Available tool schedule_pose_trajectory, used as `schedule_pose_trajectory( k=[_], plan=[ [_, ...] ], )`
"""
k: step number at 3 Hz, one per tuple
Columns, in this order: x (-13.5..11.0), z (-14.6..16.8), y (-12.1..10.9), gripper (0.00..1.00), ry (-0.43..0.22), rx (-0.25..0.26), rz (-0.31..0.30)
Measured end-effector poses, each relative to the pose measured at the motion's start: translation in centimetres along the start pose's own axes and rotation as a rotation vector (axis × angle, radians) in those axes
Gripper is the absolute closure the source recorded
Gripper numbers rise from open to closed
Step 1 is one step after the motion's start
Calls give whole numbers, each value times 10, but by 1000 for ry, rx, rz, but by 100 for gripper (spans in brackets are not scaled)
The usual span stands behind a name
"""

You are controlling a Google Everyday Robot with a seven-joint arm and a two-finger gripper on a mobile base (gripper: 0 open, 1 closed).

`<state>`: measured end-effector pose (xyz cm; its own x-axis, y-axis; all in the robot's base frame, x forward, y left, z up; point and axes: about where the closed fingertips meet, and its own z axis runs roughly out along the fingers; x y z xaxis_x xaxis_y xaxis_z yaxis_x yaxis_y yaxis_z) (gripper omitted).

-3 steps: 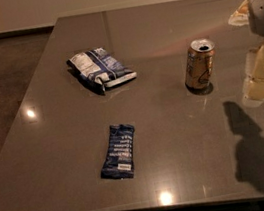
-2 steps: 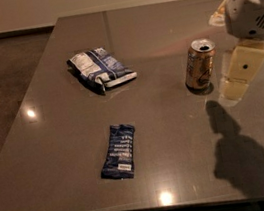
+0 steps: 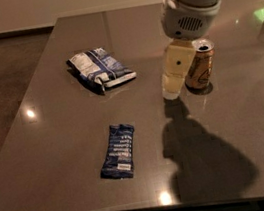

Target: Pick blue chip bag

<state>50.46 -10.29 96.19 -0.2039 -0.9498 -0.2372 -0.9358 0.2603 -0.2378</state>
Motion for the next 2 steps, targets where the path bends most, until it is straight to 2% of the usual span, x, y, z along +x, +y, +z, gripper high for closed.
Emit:
schedule_pose_trajectory(
  k=[1, 2],
  plan=[
    [-29, 27, -28, 0, -1, 0, 45],
    [-68, 71, -72, 0, -4, 12, 116]
  ],
)
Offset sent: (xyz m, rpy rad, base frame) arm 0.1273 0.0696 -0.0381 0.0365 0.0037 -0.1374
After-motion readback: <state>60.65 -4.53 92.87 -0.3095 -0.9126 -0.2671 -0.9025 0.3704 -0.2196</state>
